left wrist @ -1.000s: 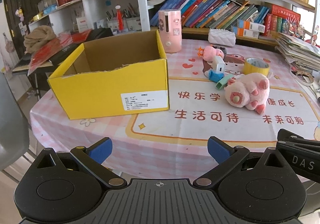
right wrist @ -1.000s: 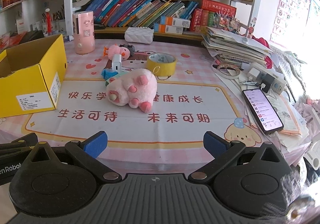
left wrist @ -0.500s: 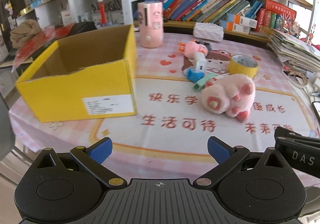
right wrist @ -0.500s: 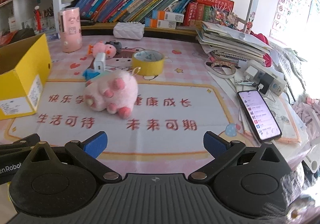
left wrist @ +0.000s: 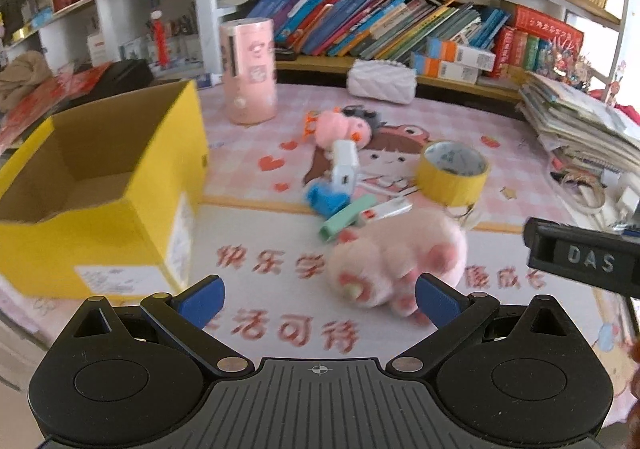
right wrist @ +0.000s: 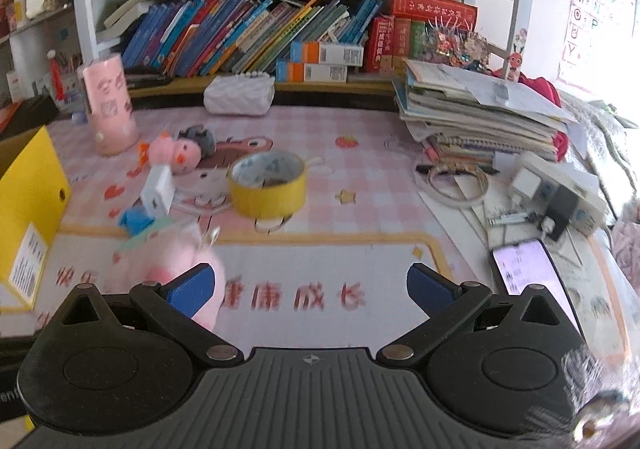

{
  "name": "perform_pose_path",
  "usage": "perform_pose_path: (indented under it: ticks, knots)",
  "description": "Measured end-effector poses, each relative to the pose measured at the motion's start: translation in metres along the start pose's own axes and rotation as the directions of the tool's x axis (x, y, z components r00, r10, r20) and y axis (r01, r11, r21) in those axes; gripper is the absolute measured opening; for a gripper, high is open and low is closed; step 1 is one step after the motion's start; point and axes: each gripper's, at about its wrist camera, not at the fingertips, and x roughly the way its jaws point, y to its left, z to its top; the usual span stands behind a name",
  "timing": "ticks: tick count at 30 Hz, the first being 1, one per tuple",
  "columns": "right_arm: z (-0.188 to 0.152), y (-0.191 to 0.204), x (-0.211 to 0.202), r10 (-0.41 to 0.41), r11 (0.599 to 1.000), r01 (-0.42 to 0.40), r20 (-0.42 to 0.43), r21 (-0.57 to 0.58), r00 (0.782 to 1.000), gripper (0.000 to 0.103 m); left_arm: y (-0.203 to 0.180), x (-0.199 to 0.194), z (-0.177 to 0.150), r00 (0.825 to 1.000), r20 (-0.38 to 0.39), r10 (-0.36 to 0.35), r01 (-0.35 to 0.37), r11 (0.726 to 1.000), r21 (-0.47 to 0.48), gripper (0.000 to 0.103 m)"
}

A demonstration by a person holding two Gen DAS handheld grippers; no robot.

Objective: Organize objects
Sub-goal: 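Reach the left gripper to the pink plush pig and close on it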

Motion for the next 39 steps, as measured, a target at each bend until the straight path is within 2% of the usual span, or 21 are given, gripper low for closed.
perform_pose_path:
  ticks: [7,11,17,21,27,29,31,35,37,39]
  knots:
    - [0.023,-0.018,0.022,0.067,0.997,-0.069,0.058,0.025,0.996,0.103,-0.020,0.013,0.015,0.997,0.035,-0.075,0.074,0.997,0.028,0.102]
    - [0.030,-0.023,0.031,0.100,0.995,-0.102,0.096,0.022,0.990,0.103,-0.033,0.028,0.019,0.995,0.021,-0.094,0.093,0.995,0.038,0.102]
    - [0.039,-0.034,0.042,0.128,0.991,-0.131,0.118,0.019,0.985,0.103,-0.048,0.062,0.021,0.997,-0.037,-0.068,0.070,0.995,0.067,0.102]
    - [0.041,-0.042,0.052,0.125,0.992,-0.128,0.084,0.021,0.989,0.103,-0.059,0.081,0.020,0.996,-0.073,-0.054,0.061,0.993,0.102,0.102]
    - [0.039,-0.052,0.064,0.105,0.994,-0.105,0.040,0.018,0.994,0.103,-0.075,0.096,0.016,0.998,-0.058,0.027,-0.015,0.981,0.192,0.101]
    - [0.038,-0.053,0.065,0.100,0.995,-0.101,0.033,0.018,0.994,0.103,-0.074,0.099,0.015,0.998,-0.045,0.036,-0.026,0.979,0.203,0.098]
    - [0.037,-0.055,0.067,0.097,0.995,-0.097,0.024,0.017,0.995,0.103,-0.070,0.097,0.016,0.999,-0.039,0.022,-0.014,0.984,0.180,0.095]
    - [0.036,-0.054,0.070,0.103,0.994,-0.103,0.011,0.021,0.995,0.103,-0.051,0.083,0.022,0.999,-0.045,-0.025,0.028,0.997,0.068,0.091]
    - [0.036,-0.051,0.073,0.115,0.993,-0.115,0.004,0.017,0.993,0.103,-0.038,0.071,0.024,0.998,-0.027,-0.059,0.059,0.998,0.014,0.091]
    - [0.037,-0.047,0.076,0.129,0.992,-0.128,-0.001,0.013,0.992,0.103,-0.029,0.058,0.023,0.998,0.004,-0.055,0.055,0.998,-0.004,0.086]
